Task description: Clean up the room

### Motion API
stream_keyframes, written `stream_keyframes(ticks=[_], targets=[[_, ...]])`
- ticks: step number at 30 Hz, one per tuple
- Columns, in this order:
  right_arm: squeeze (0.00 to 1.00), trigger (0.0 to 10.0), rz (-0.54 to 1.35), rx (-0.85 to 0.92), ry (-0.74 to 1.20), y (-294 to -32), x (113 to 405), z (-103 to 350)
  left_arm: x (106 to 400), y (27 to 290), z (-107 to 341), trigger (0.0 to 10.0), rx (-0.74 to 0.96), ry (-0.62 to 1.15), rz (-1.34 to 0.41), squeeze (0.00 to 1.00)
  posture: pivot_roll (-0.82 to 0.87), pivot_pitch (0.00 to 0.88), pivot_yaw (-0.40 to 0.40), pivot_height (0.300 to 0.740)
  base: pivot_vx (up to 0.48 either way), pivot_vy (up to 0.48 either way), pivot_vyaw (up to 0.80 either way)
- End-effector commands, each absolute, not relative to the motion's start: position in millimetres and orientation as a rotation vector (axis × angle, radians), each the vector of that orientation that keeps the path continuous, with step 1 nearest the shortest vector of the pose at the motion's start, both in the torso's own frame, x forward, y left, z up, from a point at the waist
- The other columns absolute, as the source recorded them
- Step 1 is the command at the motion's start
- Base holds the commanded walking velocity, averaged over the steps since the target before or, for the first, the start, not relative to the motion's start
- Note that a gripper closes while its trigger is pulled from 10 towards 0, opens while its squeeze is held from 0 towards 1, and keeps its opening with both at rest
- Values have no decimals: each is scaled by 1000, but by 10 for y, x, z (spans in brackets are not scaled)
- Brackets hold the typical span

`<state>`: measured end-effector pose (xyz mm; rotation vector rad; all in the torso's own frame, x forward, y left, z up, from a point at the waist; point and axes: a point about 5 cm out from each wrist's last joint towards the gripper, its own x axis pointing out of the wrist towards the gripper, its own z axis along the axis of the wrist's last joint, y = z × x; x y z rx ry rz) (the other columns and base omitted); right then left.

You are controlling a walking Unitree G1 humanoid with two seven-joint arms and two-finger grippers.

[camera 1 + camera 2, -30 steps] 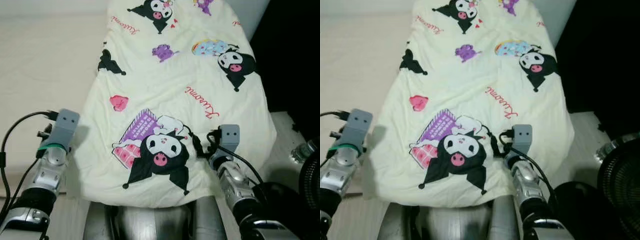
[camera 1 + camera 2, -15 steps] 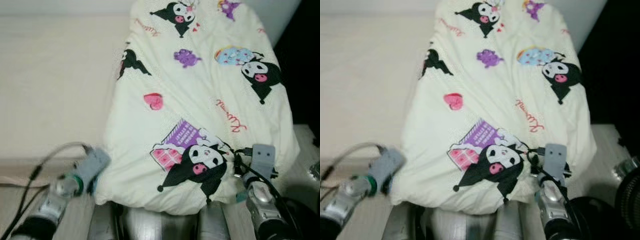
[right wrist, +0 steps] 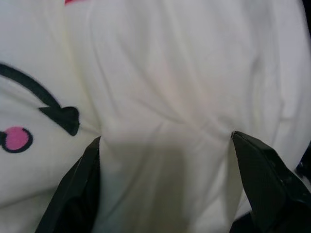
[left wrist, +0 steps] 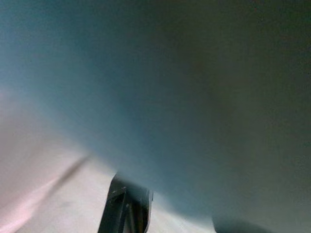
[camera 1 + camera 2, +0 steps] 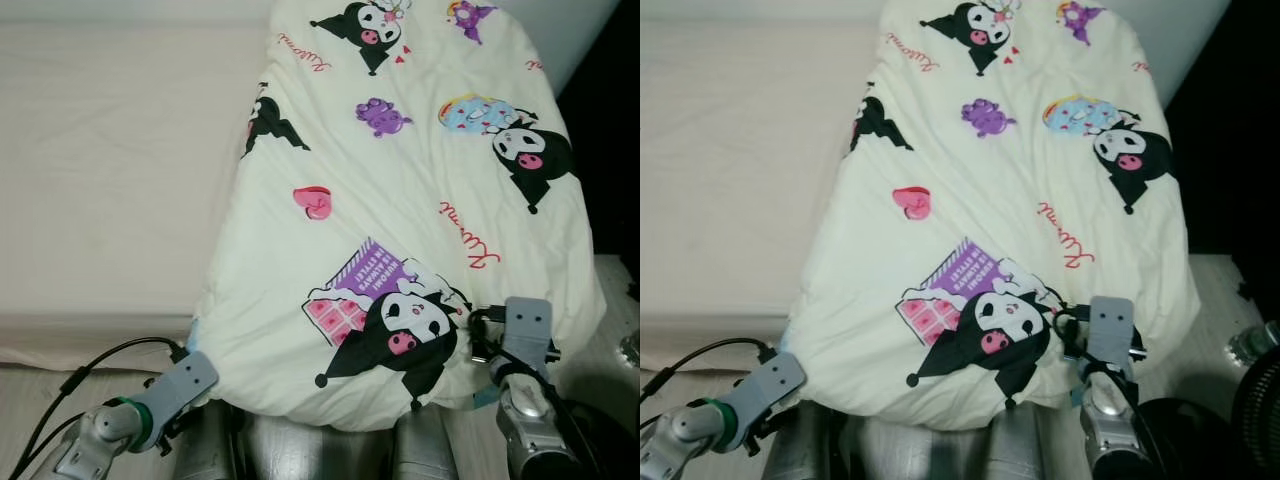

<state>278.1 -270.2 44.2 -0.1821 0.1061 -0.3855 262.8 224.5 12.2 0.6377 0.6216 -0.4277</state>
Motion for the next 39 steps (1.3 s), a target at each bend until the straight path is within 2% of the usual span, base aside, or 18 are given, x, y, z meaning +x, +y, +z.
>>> stream_keyframes(ticks=[1,7,12,14,15,17,19,20,21,22,28,30,31,33,35,36,37,39], targets=[[0,10000,-397,-148,-61,-2781,2764,713,2828,2432,339,10000,657,500,-176,0,-73,150,84,572,0,0,0],[0,10000,-325,-141,-221,-2702,2724,1067,3026,2520,678,10000,644,341,-11,0,-86,139,77,572,0,0,0],[0,10000,-184,-92,-241,-2469,2640,1147,3049,2478,875,10000,610,244,-15,0,-89,129,65,572,0,0,0],[0,10000,-184,-92,-241,-2469,2640,1147,3049,2478,875,10000,610,244,-15,0,-89,129,65,572,0,0,0],[0,10000,-161,-86,-231,-2414,2649,1115,3039,2430,920,10000,574,222,-36,0,-84,126,61,572,0,0,0],[0,10000,-129,-67,-197,-2273,2748,1010,2962,2179,901,10000,506,231,-207,0,-69,119,52,572,0,0,0],[0,10000,-123,-63,-187,-2238,2784,981,2930,2086,876,10000,496,240,-269,0,-64,116,50,572,0,0,0],[0,10000,-115,-60,-175,-2192,2838,953,2866,1968,798,10000,515,270,-361,0,-57,111,49,572,0,0,0],[0,10000,-115,-60,-175,-2192,2838,953,2866,1968,798,10000,515,270,-361,0,-57,111,49,572,0,0,0],[0,10000,-103,-52,-166,-2134,2910,952,2804,1828,653,10000,573,289,-418,0,-54,107,47,572,0,0,0],[0,10000,-84,-32,-167,-2055,3007,1072,2866,1703,497,10000,650,266,-296,0,-57,98,47,572,0,0,0],[0,10000,-69,-25,-180,-2026,3045,1161,2786,1636,332,10000,752,330,-390,0,-69,92,43,572,0,0,0],[0,10000,-69,-25,-180,-2026,3045,1161,2786,1636,332,10000,752,330,-390,0,-69,92,43,572,0,0,0],[0,10000,-65,-27,-186,-2041,3049,1181,2653,1663,190,10000,777,437,-504,0,-73,92,42,572,0,0,0],[0,10000,-76,-35,-181,-2098,3032,1151,2453,1751,106,10000,658,589,-628,0,-71,90,42,572,0,0,0],[0,10000,-76,-35,-181,-2098,3032,1151,2453,1751,106,10000,658,589,-628,0,-71,90,42,572,0,0,0],[0,10000,-89,-37,-176,-2140,3025,1127,2296,1787,130,10000,510,651,-736,0,-67,89,45,572,0,0,0],[0,10000,-94,-36,-175,-2150,3026,1122,2249,1792,159,10000,451,652,-775,0,-67,89,45,572,0,0,0]])
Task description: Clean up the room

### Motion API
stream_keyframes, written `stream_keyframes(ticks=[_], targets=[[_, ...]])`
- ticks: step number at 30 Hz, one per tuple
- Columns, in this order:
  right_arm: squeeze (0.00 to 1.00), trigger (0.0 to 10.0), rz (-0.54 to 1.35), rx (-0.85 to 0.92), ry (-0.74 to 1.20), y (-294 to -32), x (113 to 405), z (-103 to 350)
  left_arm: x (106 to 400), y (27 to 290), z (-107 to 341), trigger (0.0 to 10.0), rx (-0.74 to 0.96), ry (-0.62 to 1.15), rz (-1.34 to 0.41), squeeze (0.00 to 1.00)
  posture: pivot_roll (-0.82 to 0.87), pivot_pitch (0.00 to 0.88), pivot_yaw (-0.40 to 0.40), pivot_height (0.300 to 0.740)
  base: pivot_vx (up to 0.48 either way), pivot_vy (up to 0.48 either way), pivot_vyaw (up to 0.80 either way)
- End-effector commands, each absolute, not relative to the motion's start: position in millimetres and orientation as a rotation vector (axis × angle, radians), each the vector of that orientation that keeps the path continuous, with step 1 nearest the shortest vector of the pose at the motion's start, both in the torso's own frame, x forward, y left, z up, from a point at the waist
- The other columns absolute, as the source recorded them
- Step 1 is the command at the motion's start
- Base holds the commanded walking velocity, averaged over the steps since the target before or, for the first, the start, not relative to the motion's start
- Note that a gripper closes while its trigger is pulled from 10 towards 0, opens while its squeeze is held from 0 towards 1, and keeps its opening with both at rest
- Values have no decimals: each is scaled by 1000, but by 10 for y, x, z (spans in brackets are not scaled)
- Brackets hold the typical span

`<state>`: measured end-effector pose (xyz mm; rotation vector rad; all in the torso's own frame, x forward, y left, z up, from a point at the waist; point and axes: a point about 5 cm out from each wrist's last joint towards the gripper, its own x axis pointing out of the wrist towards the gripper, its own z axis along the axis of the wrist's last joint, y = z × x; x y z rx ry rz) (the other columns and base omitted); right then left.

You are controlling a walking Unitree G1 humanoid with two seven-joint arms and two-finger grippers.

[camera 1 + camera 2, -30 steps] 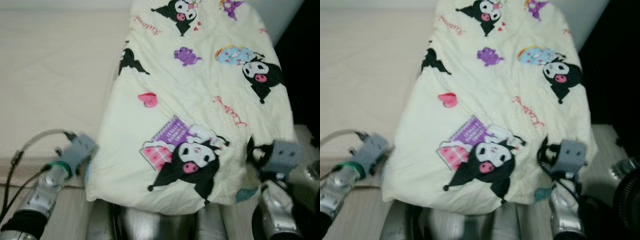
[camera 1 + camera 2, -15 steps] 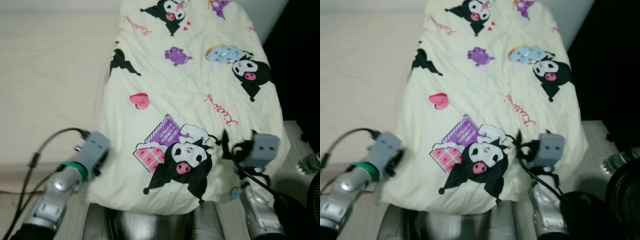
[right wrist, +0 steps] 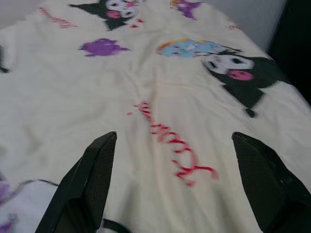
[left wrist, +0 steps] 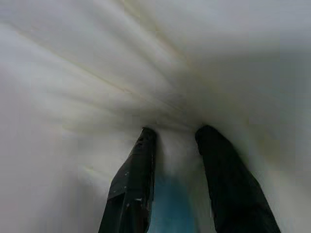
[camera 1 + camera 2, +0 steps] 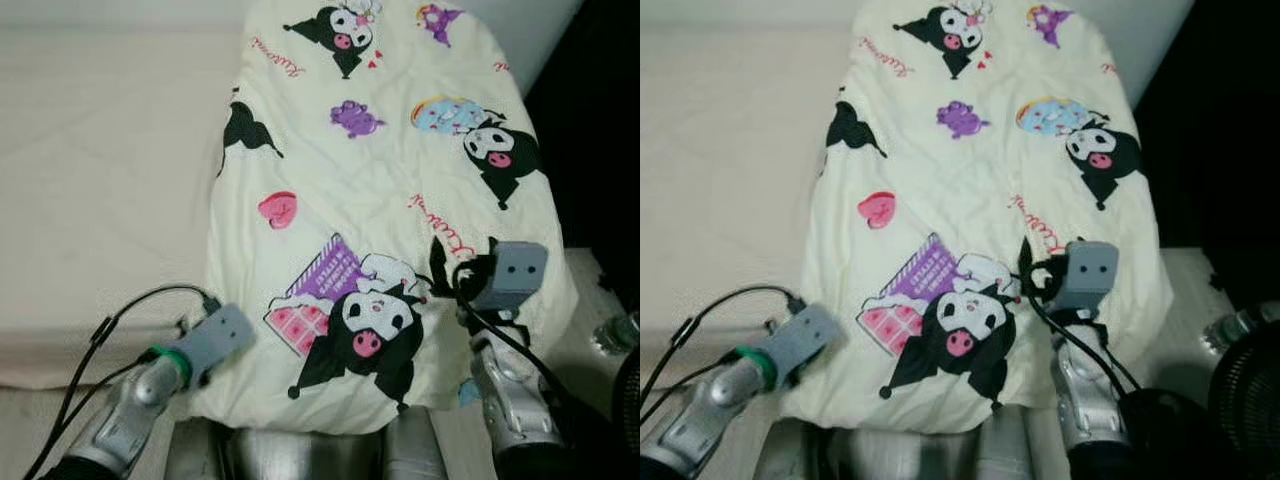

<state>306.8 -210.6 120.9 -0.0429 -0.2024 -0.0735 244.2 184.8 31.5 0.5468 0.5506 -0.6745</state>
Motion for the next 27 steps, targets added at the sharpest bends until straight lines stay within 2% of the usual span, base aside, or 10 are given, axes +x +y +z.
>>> stream_keyframes(ticks=[1,4,11,15,19,21,22,24,26,27], targets=[[0,10000,-98,-34,-174,-2156,3029,1119,2217,1792,202,10000,395,642,-807,0,-62,89,46,572,0,0,0],[0,10000,-101,-27,-165,-2135,3050,1117,2196,1738,367,10000,204,586,-880,0,-57,89,47,572,0,0,0],[0,10000,-93,-20,-162,-2095,3065,1126,2197,1577,573,10000,-61,513,-946,0,-62,94,47,572,0,0,0],[0,10000,-93,-23,-167,-2118,3044,1132,2192,1625,734,10000,-161,449,-964,0,-64,98,45,572,0,0,0],[0,10000,-87,-25,-182,-2135,3025,1172,2245,1745,941,10000,-162,355,-962,0,-59,102,39,572,0,0,0],[0,10000,-70,-31,-205,-2135,3018,1231,2477,1903,1362,10000,-134,152,-858,0,-55,102,39,572,0,0,0],[0,10000,-66,-31,-209,-2127,3024,1242,2662,1989,1490,10000,-44,79,-719,0,-49,101,35,572,0,0,0],[0,10000,-66,-31,-209,-2127,3024,1242,2662,1989,1490,10000,-44,79,-719,0,-49,101,35,572,0,0,0],[0,10000,-56,-29,-206,-2080,3049,1235,2973,2172,1528,10000,197,51,-400,0,-51,98,38,572,0,0,0],[0,10000,-56,-29,-206,-2080,3049,1235,2973,2172,1528,10000,197,51,-400,0,-51,98,38,572,0,0,0]])
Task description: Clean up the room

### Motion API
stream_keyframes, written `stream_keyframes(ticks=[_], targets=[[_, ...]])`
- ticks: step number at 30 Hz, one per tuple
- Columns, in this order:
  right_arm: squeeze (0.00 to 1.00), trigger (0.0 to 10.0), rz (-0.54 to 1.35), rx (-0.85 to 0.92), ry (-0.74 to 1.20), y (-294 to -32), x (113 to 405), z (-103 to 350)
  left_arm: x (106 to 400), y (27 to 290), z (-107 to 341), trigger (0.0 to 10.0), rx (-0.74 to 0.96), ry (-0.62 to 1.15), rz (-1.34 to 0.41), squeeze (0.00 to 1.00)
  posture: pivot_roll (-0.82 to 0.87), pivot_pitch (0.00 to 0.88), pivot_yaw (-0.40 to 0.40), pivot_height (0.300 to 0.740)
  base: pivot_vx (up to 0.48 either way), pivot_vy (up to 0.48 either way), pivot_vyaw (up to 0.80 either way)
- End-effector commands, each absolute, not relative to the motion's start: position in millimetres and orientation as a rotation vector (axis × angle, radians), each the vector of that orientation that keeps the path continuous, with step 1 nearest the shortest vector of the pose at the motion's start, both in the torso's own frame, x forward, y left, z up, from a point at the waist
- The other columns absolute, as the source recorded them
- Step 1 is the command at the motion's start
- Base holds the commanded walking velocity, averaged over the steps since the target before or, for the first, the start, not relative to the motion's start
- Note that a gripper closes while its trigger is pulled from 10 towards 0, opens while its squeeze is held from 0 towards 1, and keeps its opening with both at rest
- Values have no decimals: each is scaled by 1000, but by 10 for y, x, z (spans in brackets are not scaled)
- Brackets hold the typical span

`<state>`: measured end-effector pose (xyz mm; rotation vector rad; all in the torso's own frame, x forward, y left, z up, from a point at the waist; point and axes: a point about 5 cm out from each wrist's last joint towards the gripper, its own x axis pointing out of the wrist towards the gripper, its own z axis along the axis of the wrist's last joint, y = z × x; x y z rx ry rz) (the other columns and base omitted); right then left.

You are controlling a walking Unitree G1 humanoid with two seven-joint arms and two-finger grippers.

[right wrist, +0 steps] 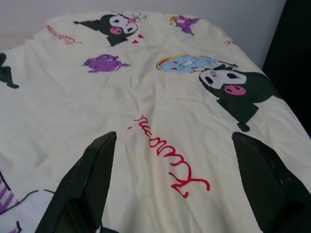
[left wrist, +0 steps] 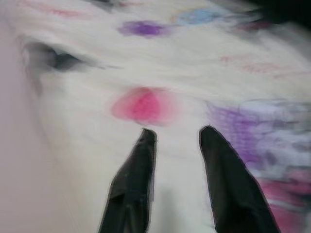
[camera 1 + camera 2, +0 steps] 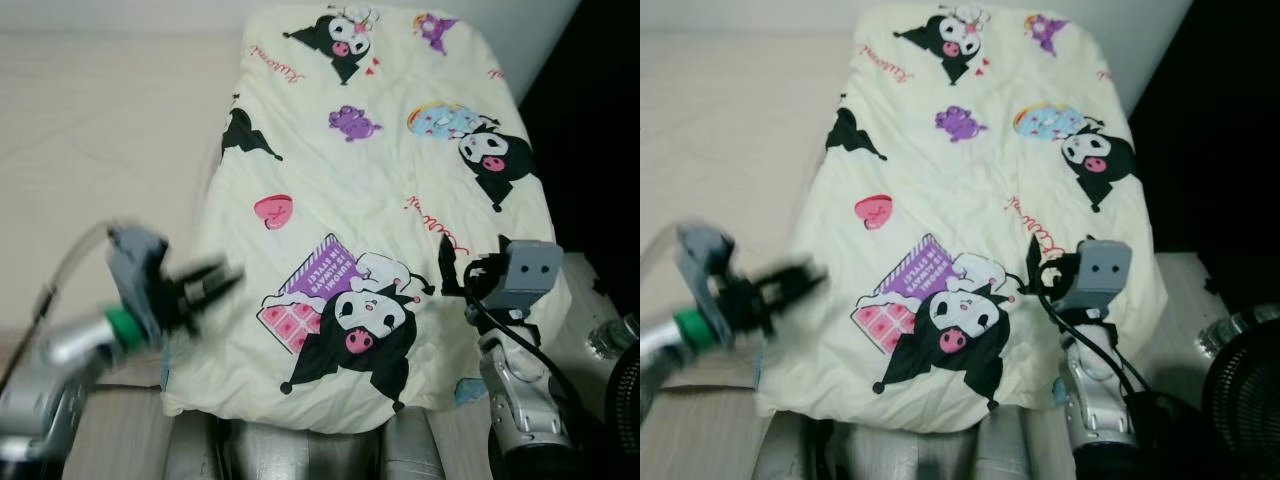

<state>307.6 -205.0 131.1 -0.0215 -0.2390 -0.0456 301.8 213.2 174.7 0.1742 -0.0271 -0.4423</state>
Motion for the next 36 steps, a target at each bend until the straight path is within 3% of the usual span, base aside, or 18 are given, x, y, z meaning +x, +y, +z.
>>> stream_keyframes(ticks=[1,2,7,13,16,22,26,31,36], targets=[[0,10000,-48,-29,-205,-2049,3059,1231,3061,2265,1477,10000,292,88,-278,0,-52,98,39,572,0,0,0],[0,10000,-41,-29,-206,-2022,3060,1232,3081,2354,1357,10000,388,161,-206,0,-54,100,41,572,0,0,0],[0,10000,-40,-27,-196,-2020,3028,1203,2868,2437,883,10000,473,374,-193,0,-51,107,40,572,0,0,0],[0,10000,-38,-29,-180,-2028,3019,1174,2596,2101,376,10000,431,489,-314,0,-54,111,30,572,0,0,0],[0,10000,-37,-28,-180,-2024,3022,1176,2576,2043,344,10000,413,497,-342,0,-54,110,30,572,0,0,0],[0,10000,-27,-30,-172,-2006,3045,1166,2655,1616,225,10000,350,497,-408,0,-56,108,30,572,0,0,0],[0,10000,-34,-26,-179,-2015,3055,1188,2648,1366,187,10000,380,511,-523,0,-67,107,27,572,0,0,0],[0,10000,-41,-34,-182,-2054,3041,1200,2500,995,355,10000,256,501,-894,0,-80,105,31,572,0,0,0],[0,10000,-65,-35,-185,-2121,3025,1210,2374,1070,425,10000,196,508,-1035,0,-81,104,38,572,0,0,0]])
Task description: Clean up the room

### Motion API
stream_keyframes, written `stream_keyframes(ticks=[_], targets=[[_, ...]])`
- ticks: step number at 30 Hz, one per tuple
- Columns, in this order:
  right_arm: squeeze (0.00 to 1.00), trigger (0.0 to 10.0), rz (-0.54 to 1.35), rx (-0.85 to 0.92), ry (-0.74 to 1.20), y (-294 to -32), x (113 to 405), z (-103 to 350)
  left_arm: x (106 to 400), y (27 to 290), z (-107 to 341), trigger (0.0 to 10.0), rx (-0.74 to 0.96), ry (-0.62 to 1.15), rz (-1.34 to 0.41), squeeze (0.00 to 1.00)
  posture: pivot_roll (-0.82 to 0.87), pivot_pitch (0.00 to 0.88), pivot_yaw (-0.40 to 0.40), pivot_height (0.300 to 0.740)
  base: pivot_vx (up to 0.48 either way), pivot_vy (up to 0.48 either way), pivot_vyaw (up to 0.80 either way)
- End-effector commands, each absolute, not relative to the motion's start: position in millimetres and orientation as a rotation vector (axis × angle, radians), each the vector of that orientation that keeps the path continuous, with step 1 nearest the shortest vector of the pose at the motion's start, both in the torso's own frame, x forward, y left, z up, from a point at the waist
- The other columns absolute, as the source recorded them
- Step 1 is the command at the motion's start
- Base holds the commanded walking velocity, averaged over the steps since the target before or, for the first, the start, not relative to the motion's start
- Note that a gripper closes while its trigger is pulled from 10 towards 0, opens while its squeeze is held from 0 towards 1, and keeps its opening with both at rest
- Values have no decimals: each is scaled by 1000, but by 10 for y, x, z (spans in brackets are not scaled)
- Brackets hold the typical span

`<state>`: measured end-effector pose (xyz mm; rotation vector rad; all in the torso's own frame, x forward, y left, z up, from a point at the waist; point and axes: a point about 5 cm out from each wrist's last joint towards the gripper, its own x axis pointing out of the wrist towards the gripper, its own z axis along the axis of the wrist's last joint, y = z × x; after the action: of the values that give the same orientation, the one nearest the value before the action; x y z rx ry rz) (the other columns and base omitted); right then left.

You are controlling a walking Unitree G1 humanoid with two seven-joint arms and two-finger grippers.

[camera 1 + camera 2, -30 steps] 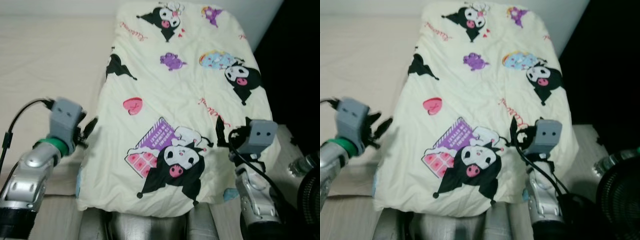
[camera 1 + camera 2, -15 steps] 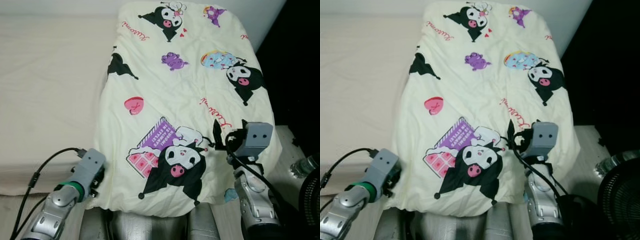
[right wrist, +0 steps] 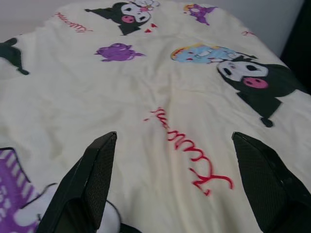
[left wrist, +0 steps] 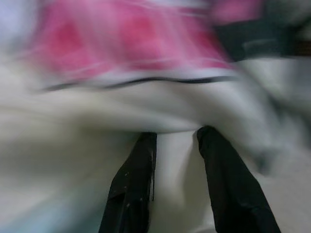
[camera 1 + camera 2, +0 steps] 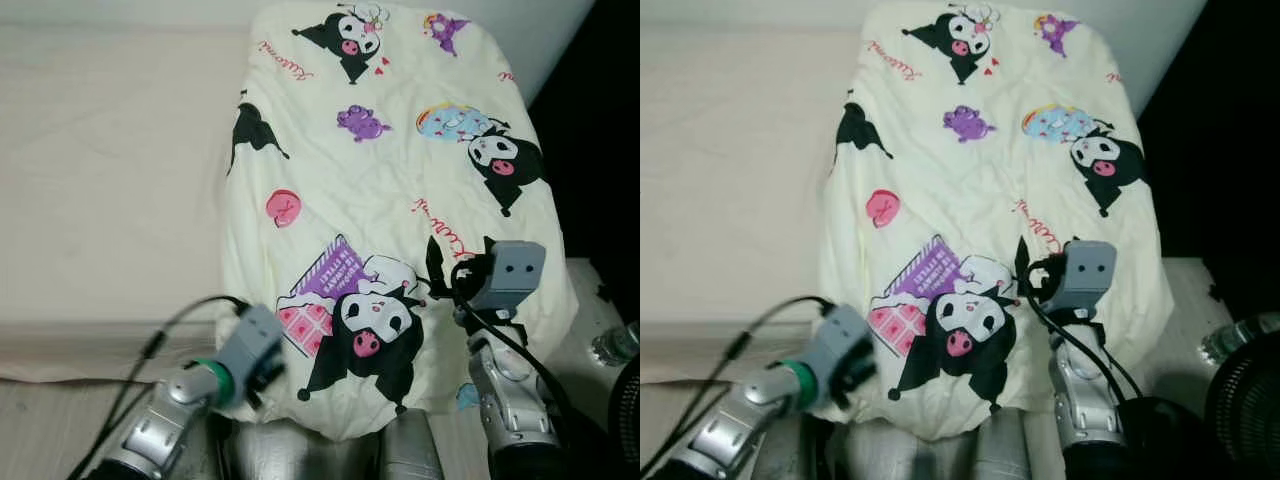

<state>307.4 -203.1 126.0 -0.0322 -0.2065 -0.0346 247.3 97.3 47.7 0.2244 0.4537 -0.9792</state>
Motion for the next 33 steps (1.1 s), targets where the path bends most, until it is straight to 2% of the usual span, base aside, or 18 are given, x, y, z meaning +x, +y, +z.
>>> stream_keyframes(ticks=[1,5,6,7,10,11,12,13,15,16,17,18,19,20,22,23,29,33], targets=[[0,10000,-65,-35,-185,-2121,3025,1210,2374,1070,425,10000,196,508,-1035,0,-81,104,38,572,0,0,0],[0,10000,-71,-33,-183,-2137,3016,1202,2320,1201,424,10000,170,535,-1058,0,-81,102,39,572,0,0,0],[0,10000,-72,-33,-182,-2136,3012,1195,2291,1309,429,10000,150,552,-1058,0,-78,102,41,572,0,0,0],[0,10000,-71,-32,-181,-2132,3013,1188,2322,1465,379,10000,185,573,-991,0,-74,98,42,572,0,0,0],[0,10000,-70,-32,-180,-2127,3015,1185,2355,1593,348,10000,224,582,-930,0,-74,98,42,572,0,0,0],[0,10000,-69,-33,-180,-2124,3020,1186,2430,1712,354,10000,238,573,-846,0,-73,98,41,572,0,0,0],[0,10000,-55,-41,-191,-2112,3020,1209,2614,1851,600,10000,188,413,-716,0,-70,94,33,572,0,0,0],[0,10000,-55,-41,-191,-2112,3020,1209,2614,1851,600,10000,188,413,-716,0,-70,94,33,572,0,0,0],[0,10000,-39,-45,-207,-2095,3012,1237,2759,1928,877,10000,135,233,-596,0,-67,88,25,572,0,0,0],[0,10000,-39,-45,-207,-2095,3012,1237,2759,1928,877,10000,135,233,-596,0,-67,88,25,572,0,0,0],[0,10000,-24,-34,-221,-2067,3006,1268,2872,1962,1097,10000,144,108,-487,0,-65,81,17,572,0,0,0],[0,10000,-24,-34,-221,-2067,3006,1268,2872,1962,1097,10000,144,108,-487,0,-65,81,17,572,0,0,0],[0,10000,-11,-25,-232,-2037,3004,1297,2961,1980,1294,10000,199,5,-383,0,-62,77,11,572,0,0,0],[0,10000,-11,-25,-232,-2037,3004,1297,2961,1980,1294,10000,199,5,-383,0,-62,77,11,572,0,0,0],[0,10000,2,-19,-240,-2001,3009,1329,3031,1968,1524,10000,252,-109,-294,0,-58,72,6,572,0,0,0],[0,10000,40,-2,-242,-1891,3055,1383,3148,1862,1990,10000,259,-299,-148,0,-59,48,-12,572,0,0,0],[0,10000,71,-19,-235,-1804,3099,1383,3225,1732,2067,10000,203,-307,-96,0,-57,32,-20,572,0,0,0],[0,10000,42,-24,-252,-1843,3102,1362,3274,1644,1727,10000,121,-174,-56,0,-70,14,-24,582,0,0,0]])
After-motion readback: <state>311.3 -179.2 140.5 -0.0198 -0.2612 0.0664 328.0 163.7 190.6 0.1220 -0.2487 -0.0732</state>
